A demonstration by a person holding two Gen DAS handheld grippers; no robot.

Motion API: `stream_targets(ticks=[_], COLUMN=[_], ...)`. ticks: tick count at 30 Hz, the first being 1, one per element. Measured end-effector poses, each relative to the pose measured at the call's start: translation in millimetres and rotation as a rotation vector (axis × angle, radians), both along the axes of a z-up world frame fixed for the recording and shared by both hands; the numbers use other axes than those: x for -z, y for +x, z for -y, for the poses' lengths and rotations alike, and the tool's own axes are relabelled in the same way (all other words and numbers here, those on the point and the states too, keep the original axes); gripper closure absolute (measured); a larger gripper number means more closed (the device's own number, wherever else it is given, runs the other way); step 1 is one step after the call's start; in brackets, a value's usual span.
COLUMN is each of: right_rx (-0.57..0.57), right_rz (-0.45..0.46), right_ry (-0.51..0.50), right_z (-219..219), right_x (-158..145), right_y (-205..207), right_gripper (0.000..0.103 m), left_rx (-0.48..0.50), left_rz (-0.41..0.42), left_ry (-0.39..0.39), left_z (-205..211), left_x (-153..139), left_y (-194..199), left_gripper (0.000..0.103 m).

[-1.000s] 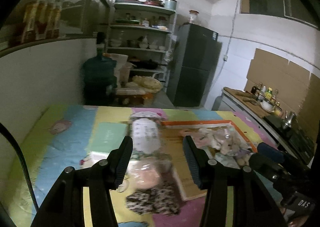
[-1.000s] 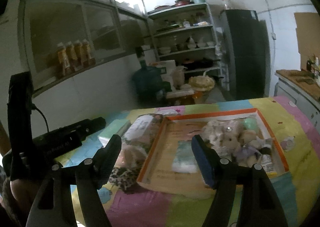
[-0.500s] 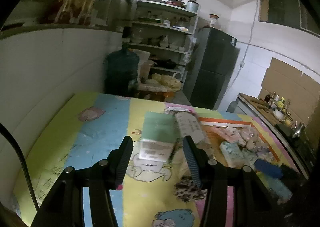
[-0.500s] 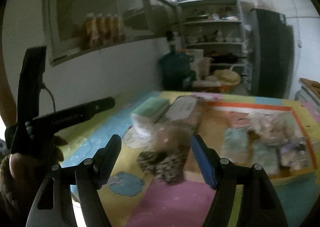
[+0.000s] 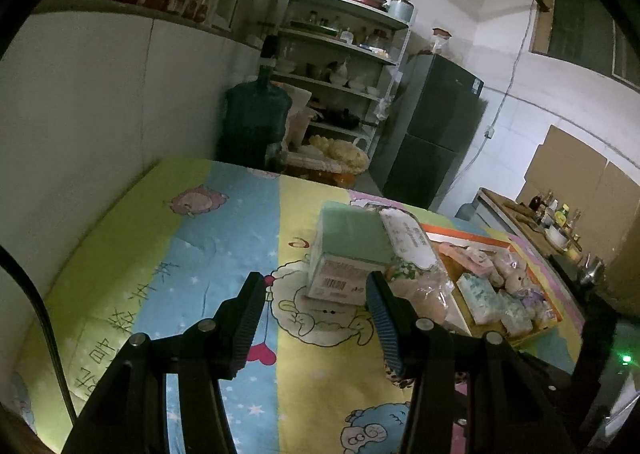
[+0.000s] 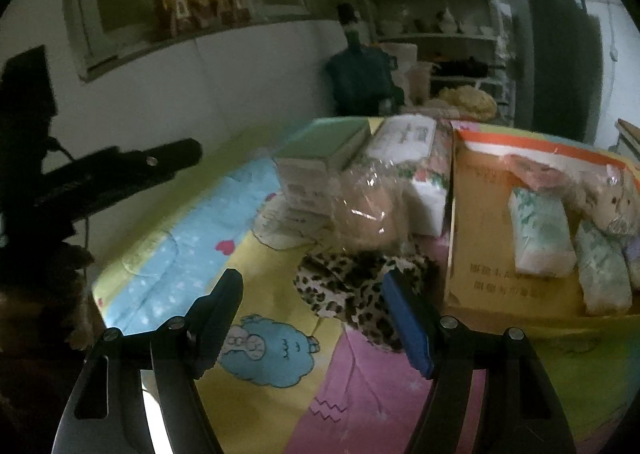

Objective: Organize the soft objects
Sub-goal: 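Grasp the leopard-print scrunchie with right tool while left tool grasps the bagged bread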

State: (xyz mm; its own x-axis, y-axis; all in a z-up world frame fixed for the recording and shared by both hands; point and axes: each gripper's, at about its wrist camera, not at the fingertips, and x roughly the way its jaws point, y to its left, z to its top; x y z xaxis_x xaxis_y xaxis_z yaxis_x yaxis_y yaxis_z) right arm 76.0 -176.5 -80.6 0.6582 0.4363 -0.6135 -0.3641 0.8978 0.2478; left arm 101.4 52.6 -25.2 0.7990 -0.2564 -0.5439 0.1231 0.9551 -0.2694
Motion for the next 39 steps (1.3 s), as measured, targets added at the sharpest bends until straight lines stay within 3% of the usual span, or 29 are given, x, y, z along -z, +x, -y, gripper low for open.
stream_targets(ticks=[12, 13, 15, 18, 20, 24, 32, 39], right_rx=[0.077, 0.087, 0.113, 0.125, 0.113, 0.071, -0.048, -0.073], right_rz=[-0.099, -0.101, -0.098, -0.099, -0.106, -0.097, -0.109, -0.08], right_ry=[-0.113, -0.12, -0.151, -0.152, -0.127, -0.113, 0.023, 0.067], right_z=[-15.6, -15.8, -15.5, -10.8, -7.4, -7.4, -0.1, 12.2], right_x=[27.4, 27.6, 28.0, 29.1, 29.0, 24.6, 10.3, -6.1], right_y=[25.7, 26.3, 26.8, 26.6, 24.9, 15.1, -15.1, -38.6], right_gripper=[0.031, 0.035, 0.055, 0.076, 0.086, 0.095, 0.097, 0.097], left_rx=[0.023, 0.026, 0.032, 0.046, 0.056, 0.076, 0.115, 0.142], left_rz=[-0.037, -0.039, -0.043, -0.047, -0.051, -0.056, -0.073, -0.101], left_ry=[-0.027, -0.028, -0.03, -0.033, -0.033, -0.027, -0.018, -0.007], left_z=[-6.3, -6.5, -6.2, -5.3, -3.2, 1.2, 13.2, 31.2], left_x=[14.9, 15.8, 17.9, 20.3, 21.5, 23.0, 26.5, 34.1], left_y=[10.9, 11.9, 12.2, 15.4, 17.5, 18.8, 17.1, 16.5], left_gripper=[0.051, 0.051, 0.051, 0.051, 0.051, 0.051, 0.051, 0.051])
